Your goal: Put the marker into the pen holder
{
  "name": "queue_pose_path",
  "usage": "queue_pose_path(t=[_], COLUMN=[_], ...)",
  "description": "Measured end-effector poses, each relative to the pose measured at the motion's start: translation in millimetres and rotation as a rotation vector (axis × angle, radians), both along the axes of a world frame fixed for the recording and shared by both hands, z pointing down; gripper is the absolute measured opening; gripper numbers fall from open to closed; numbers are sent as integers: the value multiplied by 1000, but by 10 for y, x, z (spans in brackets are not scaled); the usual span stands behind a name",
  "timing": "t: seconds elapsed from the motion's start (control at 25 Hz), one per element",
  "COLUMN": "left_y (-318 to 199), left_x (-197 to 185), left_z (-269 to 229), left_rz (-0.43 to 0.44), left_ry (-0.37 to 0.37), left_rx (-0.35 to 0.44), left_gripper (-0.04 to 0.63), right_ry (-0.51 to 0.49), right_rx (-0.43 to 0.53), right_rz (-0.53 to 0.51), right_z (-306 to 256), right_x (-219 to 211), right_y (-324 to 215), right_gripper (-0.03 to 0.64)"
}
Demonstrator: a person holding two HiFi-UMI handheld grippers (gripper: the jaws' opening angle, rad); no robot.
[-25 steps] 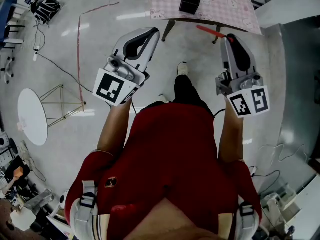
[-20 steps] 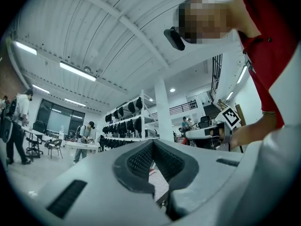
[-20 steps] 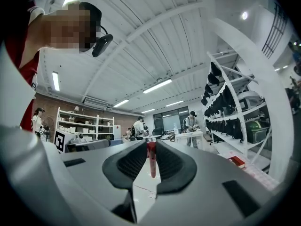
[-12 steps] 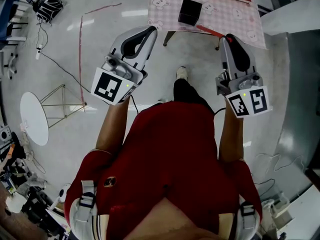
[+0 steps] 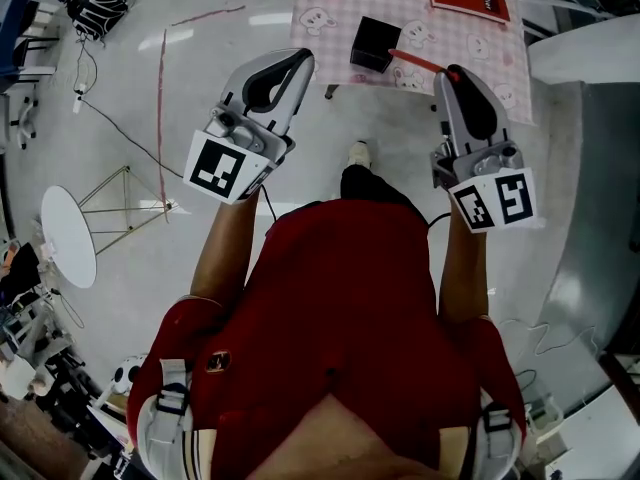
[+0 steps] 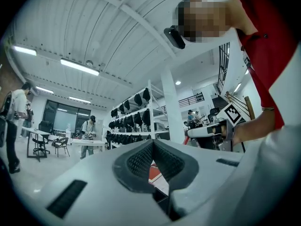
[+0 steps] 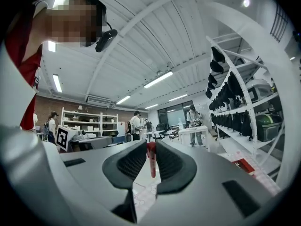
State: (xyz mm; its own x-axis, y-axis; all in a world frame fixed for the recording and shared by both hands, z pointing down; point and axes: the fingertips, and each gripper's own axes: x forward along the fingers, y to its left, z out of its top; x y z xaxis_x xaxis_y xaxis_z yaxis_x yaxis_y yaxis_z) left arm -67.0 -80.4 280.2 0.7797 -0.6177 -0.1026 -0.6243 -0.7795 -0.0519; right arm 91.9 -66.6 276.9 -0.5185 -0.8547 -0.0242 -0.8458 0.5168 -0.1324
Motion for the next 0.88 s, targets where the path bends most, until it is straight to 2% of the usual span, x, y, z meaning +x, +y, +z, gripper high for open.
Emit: queue_pose_path(t=[0.52,0.88], left_y=[-563,-778], left_x=[475,556], left_z=[57,174], left_rz=[-50,-111], left_ry=[-3,-18], left_rx=[2,-13], left_gripper=[6,6], right_ry=[36,34], right_rx=[-25,-45], right_rz=[-88,-130], right_z=[205,313], right_x=[297,411], right_y=[-587,-840], right_gripper=[58,58])
